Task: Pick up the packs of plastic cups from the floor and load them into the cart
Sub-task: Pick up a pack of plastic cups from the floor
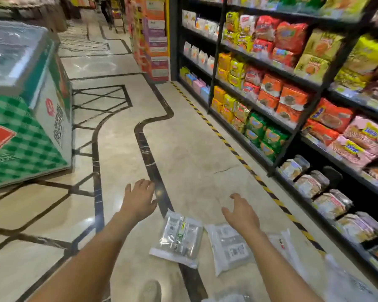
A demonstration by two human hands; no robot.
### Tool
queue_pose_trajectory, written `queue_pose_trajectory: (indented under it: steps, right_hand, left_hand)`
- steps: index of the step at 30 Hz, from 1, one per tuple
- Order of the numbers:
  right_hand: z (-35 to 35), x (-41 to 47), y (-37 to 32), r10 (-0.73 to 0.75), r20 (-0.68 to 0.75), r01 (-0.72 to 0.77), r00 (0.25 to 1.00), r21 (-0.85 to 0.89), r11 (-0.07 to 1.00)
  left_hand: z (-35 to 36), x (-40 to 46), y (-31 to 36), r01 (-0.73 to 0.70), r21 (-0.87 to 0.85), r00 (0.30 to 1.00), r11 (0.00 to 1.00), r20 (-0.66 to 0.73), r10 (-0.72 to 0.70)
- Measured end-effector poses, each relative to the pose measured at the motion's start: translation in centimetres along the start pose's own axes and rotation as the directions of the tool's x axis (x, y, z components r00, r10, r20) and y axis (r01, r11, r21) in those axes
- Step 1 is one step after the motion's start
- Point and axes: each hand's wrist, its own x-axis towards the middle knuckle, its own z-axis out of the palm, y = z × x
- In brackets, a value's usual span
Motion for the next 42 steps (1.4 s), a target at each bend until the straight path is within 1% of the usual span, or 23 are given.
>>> queue_pose_trajectory:
  steps: [3,6,8,11,15,19,23,27,30,32,34,36,38,40,42]
  right_hand:
    - [3.1,5.5,-2.9,0.078,0.028,-0.078,0.997,0.009,0.997]
    - [5.8,10.7,-4.1,0.138,0.045,-0.14,0.989,0.023,0.99]
    - [8.3,13.7,-3.9,0.173,0.059,-0.176,0.983,0.045,0.983]
    - [13.6,17.8,-1.9,0.215,0.081,-0.221,0.973,0.067,0.973]
    - [24.3,23.0,3.4,0.28,0.111,-0.29,0.954,0.091,0.953]
    - [37.4,27.9,10.0,0.342,0.119,-0.359,0.932,0.179,0.916]
    - [49.4,32.9,15.6,0.396,0.143,-0.42,0.907,0.258,0.87]
    - [57.5,36.9,19.5,0.427,0.142,-0.449,0.893,0.343,0.825]
    - [60.9,38.7,21.2,0.466,0.176,-0.495,0.867,0.416,0.763]
    - [62.1,39.3,21.7,0.501,0.241,-0.552,0.831,0.459,0.696]
    - [62.9,39.5,21.9,0.518,0.306,-0.598,0.799,0.491,0.633]
    - [63.2,39.3,22.1,0.518,0.344,-0.618,0.783,0.521,0.589]
    - [63.2,39.1,22.0,0.524,0.357,-0.628,0.773,0.542,0.558]
    - [62.8,39.0,21.7,0.527,0.348,-0.623,0.775,0.559,0.547]
    - [61.9,38.9,21.3,0.518,0.313,-0.592,0.796,0.582,0.557]
  left_hand:
    - [2.2,7.1,-2.2,-0.067,-0.06,0.998,0.996,0.016,0.068]
    - [5.0,13.3,-3.4,-0.074,-0.1,0.996,0.992,0.051,0.08]
    - [7.8,16.8,-4.0,-0.073,-0.136,0.995,0.988,0.06,0.082]
    - [14.0,21.0,-4.6,-0.032,-0.188,0.993,0.982,0.103,0.053]
    - [26.7,25.1,-4.9,0.05,-0.302,0.989,0.952,0.15,-0.005]
    - [42.4,28.7,-5.0,0.185,-0.498,0.972,0.847,0.218,-0.084]
    - [56.4,31.7,-5.2,0.243,-0.554,0.96,0.796,0.257,-0.114]
    - [65.8,33.6,-5.8,0.266,-0.57,0.954,0.777,0.272,-0.127]
    - [69.3,34.1,-6.3,0.294,-0.603,0.946,0.741,0.294,-0.136]
    - [70.5,34.2,-6.6,0.342,-0.632,0.93,0.696,0.334,-0.154]
    - [71.2,34.3,-7.0,0.422,-0.662,0.897,0.62,0.402,-0.181]
    - [71.4,34.0,-7.0,0.508,-0.67,0.851,0.541,0.49,-0.192]
    - [71.4,33.8,-6.9,0.53,-0.659,0.835,0.534,0.517,-0.189]
    - [71.1,33.7,-6.9,0.514,-0.664,0.846,0.543,0.496,-0.196]
    - [70.1,33.7,-6.7,0.489,-0.683,0.865,0.543,0.462,-0.198]
